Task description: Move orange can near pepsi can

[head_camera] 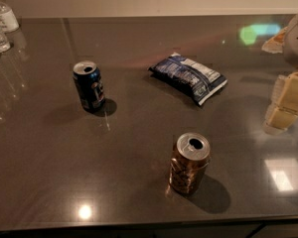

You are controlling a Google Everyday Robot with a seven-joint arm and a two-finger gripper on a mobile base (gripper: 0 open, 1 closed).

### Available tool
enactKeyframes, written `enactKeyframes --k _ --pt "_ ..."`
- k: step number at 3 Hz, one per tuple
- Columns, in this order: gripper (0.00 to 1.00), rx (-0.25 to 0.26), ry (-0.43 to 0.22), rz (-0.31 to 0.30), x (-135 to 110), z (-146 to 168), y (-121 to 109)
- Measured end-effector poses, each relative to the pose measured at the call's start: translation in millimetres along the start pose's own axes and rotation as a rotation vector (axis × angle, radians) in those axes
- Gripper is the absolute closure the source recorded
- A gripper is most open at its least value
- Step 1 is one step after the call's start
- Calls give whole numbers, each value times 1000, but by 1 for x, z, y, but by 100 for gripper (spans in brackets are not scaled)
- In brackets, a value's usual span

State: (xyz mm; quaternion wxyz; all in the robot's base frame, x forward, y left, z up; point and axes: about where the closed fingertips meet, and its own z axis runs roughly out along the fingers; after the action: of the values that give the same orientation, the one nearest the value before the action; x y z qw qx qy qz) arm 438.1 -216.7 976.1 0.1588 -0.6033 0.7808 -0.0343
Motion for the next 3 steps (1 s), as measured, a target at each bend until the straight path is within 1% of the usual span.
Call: enactKeyframes --k 1,2,3 --pt "0 2 -2 -1 0 0 0" --pt "0 -14 -36 -24 -4 4 7" --pt "0 -59 -90 -62 -8 14 23"
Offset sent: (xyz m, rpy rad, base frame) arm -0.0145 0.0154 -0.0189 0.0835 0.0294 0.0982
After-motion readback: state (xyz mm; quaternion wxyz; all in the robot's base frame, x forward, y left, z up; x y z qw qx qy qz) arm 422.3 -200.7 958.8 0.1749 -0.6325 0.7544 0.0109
